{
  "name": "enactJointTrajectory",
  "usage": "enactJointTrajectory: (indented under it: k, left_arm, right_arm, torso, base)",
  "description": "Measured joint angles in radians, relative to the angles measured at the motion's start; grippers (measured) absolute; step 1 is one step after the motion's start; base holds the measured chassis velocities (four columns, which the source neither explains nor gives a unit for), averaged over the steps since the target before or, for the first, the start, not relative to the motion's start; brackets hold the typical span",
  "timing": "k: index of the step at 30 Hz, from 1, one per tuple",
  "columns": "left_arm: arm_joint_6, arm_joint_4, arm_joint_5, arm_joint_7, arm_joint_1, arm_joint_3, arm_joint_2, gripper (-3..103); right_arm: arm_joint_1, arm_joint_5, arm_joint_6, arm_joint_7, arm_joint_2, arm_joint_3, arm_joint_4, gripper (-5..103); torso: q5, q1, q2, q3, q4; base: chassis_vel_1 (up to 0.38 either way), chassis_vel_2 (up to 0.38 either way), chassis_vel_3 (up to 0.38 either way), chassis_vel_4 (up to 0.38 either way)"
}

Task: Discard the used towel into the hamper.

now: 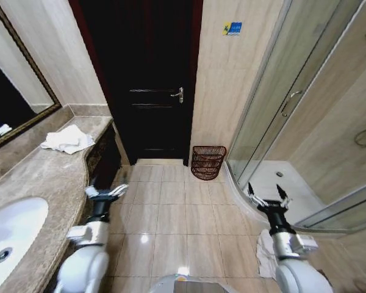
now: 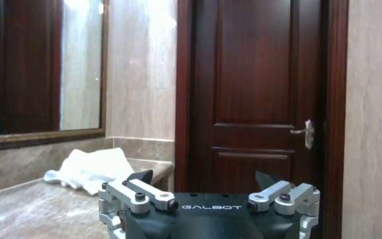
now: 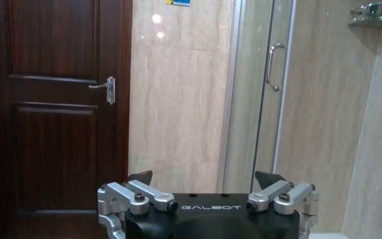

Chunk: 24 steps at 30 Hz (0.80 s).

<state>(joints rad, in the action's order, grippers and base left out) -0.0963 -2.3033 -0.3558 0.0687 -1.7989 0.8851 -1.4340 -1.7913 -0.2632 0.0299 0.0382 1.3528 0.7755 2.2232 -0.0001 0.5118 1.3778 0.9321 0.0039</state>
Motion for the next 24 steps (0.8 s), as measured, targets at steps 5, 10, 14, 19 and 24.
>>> enactJointTrajectory:
  k: [5,10,14,19,24]
  left_arm:
    - [-0.035,-0.025,-0.024,-0.022,-0.038,0.006,-0.006,100]
    - [0.033,-0.025,-0.035,-0.059,-0.044,-0.041,0.013,100]
    - [0.085,-0.02,-0.034,-0.061,-0.029,-0.072,0.026,100]
    - [0.17,-0.016,-0.043,-0.011,0.05,-0.087,0.073,100]
    - [0.185,-0.019,-0.032,0.01,0.08,-0.09,0.085,100]
  right_arm:
    - [-0.006,-0.067,-0.032,-0.044,-0.001,0.031,0.048,100]
    - [0.073,-0.066,-0.048,-0.064,0.014,0.027,-0.011,100]
    - [0.146,-0.062,-0.082,-0.075,0.027,0.013,-0.045,100]
    - [0.231,-0.04,-0.2,-0.1,0.07,-0.002,-0.028,100]
    - [0.244,-0.033,-0.249,-0.104,0.091,-0.012,0.006,100]
  torso:
    - [0.0,0.0,0.0,0.0,-0.0001]
    - [0.0002,0.0,0.0,0.0,-0.0001]
    - [0.0004,0.0,0.0,0.0,0.0001]
    - [0.0001,0.0,0.0,0.0,0.0002]
    - [-0.0001,0.0,0.0,0.0,0.0]
  base:
    - [0.0,0.0,0.0,0.0]
    - [0.0,0.0,0.0,0.0]
    - [0.0,0.0,0.0,0.0]
    - [0.0,0.0,0.0,0.0]
    - [0.0,0.0,0.0,0.0]
